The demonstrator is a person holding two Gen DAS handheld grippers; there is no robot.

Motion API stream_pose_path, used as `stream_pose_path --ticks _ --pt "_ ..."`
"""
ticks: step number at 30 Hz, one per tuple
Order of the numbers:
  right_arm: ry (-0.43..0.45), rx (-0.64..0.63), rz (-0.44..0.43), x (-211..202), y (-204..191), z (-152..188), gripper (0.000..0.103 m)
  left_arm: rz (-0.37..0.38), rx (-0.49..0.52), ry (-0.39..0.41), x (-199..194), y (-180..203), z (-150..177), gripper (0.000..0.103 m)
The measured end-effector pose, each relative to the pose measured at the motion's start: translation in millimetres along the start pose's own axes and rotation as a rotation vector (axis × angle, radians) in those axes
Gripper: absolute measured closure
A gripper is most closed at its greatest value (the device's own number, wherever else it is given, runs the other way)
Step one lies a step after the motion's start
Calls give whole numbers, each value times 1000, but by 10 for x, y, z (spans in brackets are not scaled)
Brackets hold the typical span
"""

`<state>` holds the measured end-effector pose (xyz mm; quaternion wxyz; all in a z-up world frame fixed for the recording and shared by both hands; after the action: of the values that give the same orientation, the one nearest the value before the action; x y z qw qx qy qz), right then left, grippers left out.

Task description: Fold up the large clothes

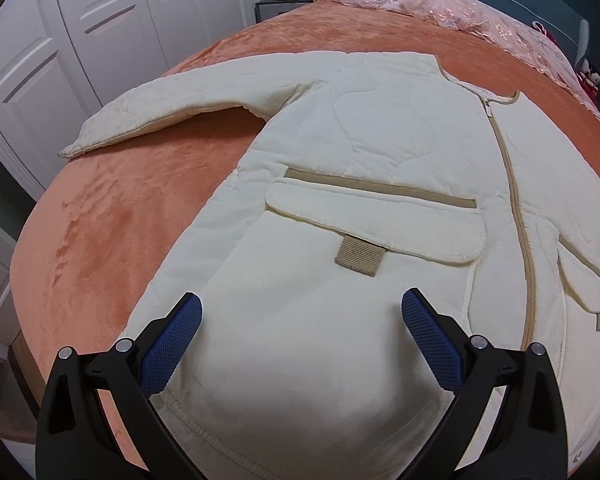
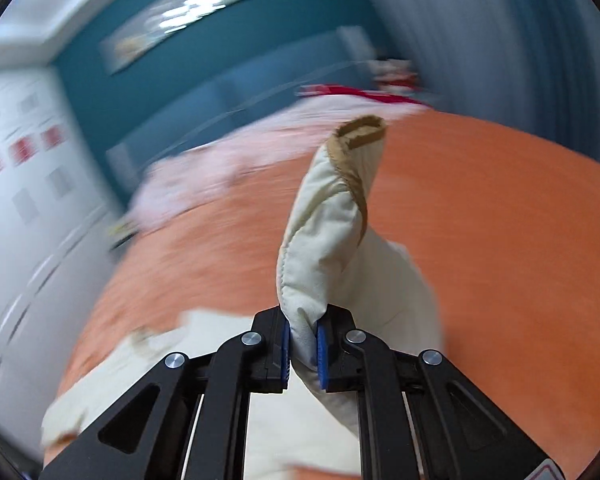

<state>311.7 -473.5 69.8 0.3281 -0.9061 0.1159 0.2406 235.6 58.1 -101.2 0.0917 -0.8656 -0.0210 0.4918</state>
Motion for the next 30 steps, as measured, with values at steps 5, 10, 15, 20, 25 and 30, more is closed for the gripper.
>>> stream_pose_path --ticks 5,10,15,20,25,30 --pt "-275 -202 -309 390 -1754 1373 81 28 -74 7 -28 -188 -18 5" --pt "-412 -357 -373 377 -2311 2624 58 123 -127 35 -72 -344 -148 5" --pt "-477 -235 -302 345 -1976 2867 48 248 -165 59 20 -246 -417 5" --pt "-419 -34 -116 308 -1061 2512 47 418 -240 -6 360 118 -625 5" --pt "-361 173 10 396 -221 2167 45 384 -280 -46 480 327 -680 5" --pt "-338 268 44 650 47 1990 45 351 -314 -14 410 232 -833 35"
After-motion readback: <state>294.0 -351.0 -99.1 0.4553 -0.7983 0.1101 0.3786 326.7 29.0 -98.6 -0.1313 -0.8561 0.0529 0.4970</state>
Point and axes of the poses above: each gripper's, at about its wrist camera, not at the fingertips, and x roughly the way its jaws point, y to its right, z to its underside, the point moved 6 cm from there along x, roughly the way its jaws point, and after that the axes turned 14 degrees about x, right-handed, at the moved point
